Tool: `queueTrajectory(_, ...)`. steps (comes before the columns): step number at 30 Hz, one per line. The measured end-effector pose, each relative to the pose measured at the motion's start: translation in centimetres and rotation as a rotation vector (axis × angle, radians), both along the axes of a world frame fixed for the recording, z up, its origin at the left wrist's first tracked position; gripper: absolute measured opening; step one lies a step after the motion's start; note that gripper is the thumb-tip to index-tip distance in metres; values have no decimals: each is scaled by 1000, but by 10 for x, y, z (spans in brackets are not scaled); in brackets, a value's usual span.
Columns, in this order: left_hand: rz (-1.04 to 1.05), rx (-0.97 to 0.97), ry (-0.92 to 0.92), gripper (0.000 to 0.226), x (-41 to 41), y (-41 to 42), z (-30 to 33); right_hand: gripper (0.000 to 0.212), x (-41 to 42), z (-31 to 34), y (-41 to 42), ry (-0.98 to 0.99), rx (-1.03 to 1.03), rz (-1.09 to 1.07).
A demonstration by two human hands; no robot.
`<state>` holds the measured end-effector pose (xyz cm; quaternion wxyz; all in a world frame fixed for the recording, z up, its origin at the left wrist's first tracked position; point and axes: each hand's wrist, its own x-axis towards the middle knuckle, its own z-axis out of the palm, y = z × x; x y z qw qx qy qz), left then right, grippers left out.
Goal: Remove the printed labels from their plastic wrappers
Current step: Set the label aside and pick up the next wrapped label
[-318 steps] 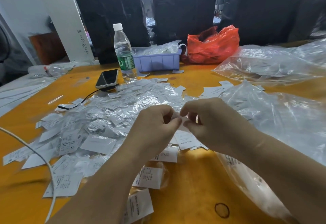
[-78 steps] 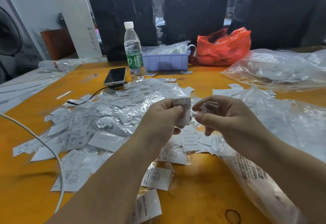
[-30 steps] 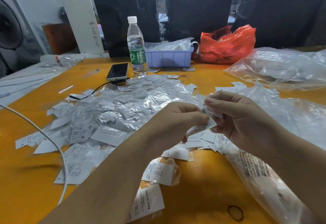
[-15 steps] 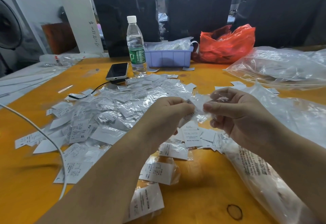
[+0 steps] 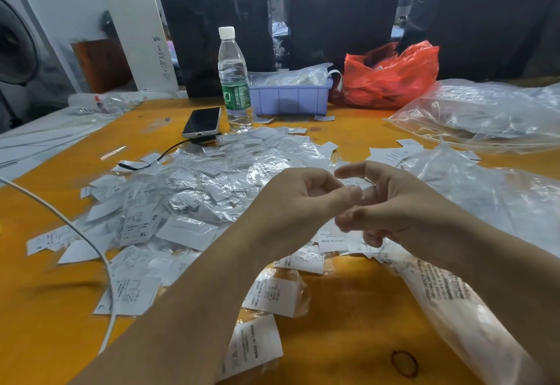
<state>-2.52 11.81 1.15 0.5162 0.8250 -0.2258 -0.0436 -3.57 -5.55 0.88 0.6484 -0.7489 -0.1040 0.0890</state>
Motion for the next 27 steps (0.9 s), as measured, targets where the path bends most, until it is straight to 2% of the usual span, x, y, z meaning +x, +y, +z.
queueTrajectory(2,-19,11,-4,22,-1,0,1,73,-1,1,0,0,-20,9)
queueTrajectory(5,27,23,-60,13,0,0,2,70,0,-1,0,-8,8,19)
queueTrajectory(9,100,-37,-48,14,2,2,2,58,2,-1,-3,-47,101,-86)
queueTrajectory(14,111,-10,8,14,4,2,-1,15,6,-2,-7,-97,161,-241)
queueTrajectory(16,105,-14,16,21,3,1,0,8,6,-3,-7,-90,137,-230)
queueTrajectory(18,113,-50,4,28,4,3,1,7,6,-2,-6,-77,108,-182)
queueTrajectory(24,113,-71,27,12,6,2,0,6,5,-2,-4,-67,140,-145)
queueTrajectory(27,185,-247,44,12,7,4,1,25,7,-3,-4,-14,221,-144)
